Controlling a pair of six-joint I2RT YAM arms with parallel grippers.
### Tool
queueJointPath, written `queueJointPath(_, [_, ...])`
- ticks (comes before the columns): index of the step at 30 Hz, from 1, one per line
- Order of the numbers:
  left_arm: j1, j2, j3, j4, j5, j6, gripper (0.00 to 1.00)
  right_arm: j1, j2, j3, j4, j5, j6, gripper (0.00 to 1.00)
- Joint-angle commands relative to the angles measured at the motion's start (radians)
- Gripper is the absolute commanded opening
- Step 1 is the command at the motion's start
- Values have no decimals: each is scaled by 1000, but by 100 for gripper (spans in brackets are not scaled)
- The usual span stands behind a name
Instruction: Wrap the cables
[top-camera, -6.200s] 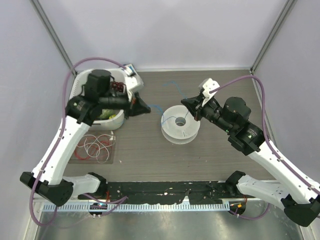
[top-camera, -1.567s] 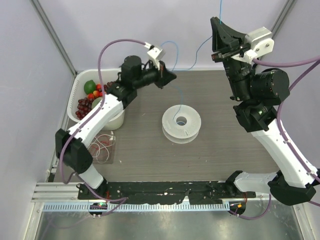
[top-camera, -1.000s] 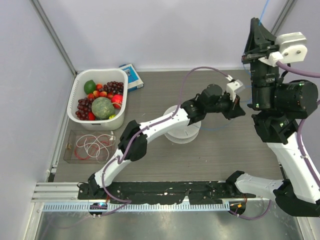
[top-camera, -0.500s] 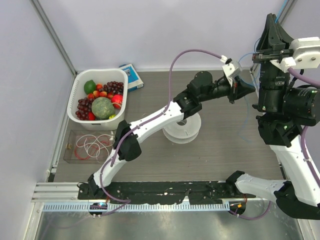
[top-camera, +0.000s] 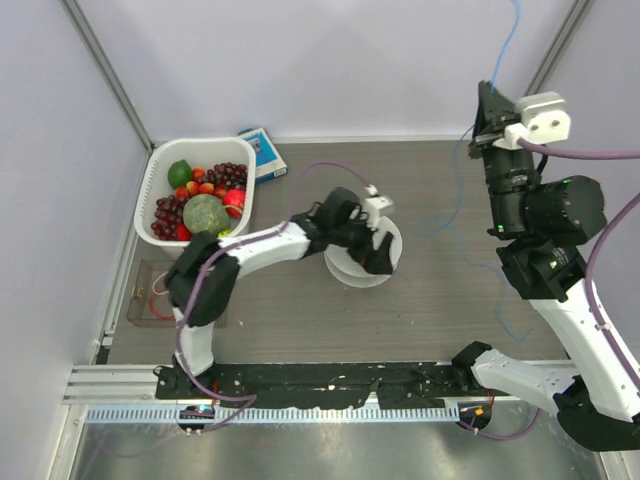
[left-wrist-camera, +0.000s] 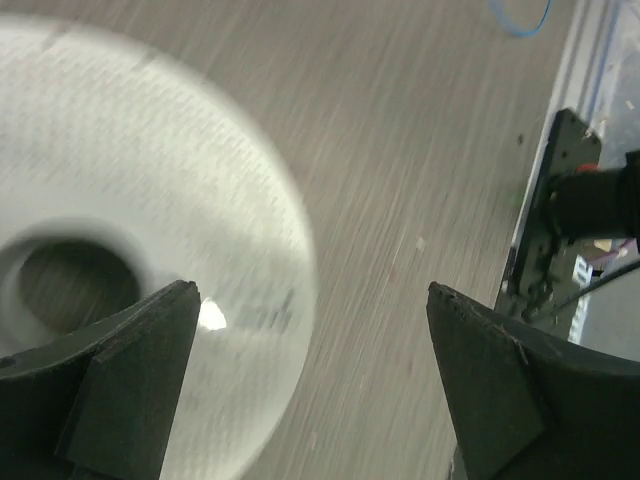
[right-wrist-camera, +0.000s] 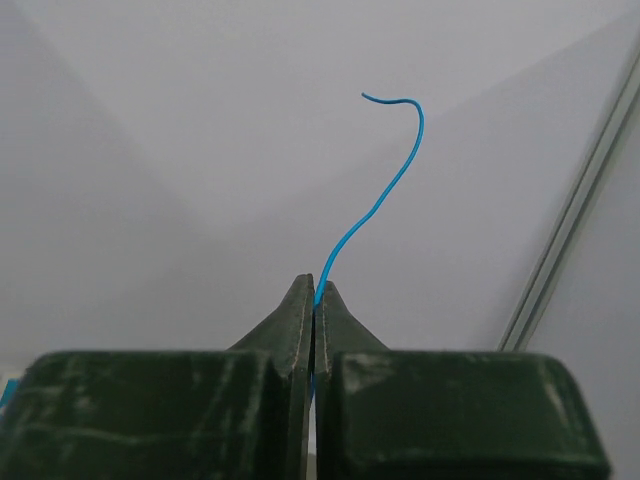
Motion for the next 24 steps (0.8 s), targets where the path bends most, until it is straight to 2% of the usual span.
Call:
queueJointPath(1, [82, -338, -63, -206, 83, 172, 100, -8, -45, -76, -102, -46, 139, 1])
queueJointPath(3, [128, -446, -122, -251, 79, 186, 100, -14, -89, -121, -153, -120, 160, 1])
queueJointPath(4, [152, -503, -143, -274, 68, 191, 100, -15, -112, -133, -249, -178, 170, 1])
queueJointPath(8, [206, -695, -209, -375, -22, 189, 100, -22, -137, -124, -458, -320, 239, 1])
queueJointPath(12, [296, -830, -249, -417, 31, 214, 99, -23, -128, -103, -631, -511, 230, 1])
queueJointPath(14, [348, -853, -199, -459, 71, 232, 100, -25, -114, -83, -742, -647, 184, 1])
queueJointPath(17, [376, -858, -58, -619, 132, 385, 100, -23, -62, -47, -916, -792, 107, 1])
queueJointPath(21, [376, -834, 89, -833, 181, 549, 96, -23, 44, 19, -1113, -886, -5, 1])
queueJointPath(24, [376, -788, 145, -937, 212, 545, 96, -23, 92, 39, -1167, -917, -57, 1])
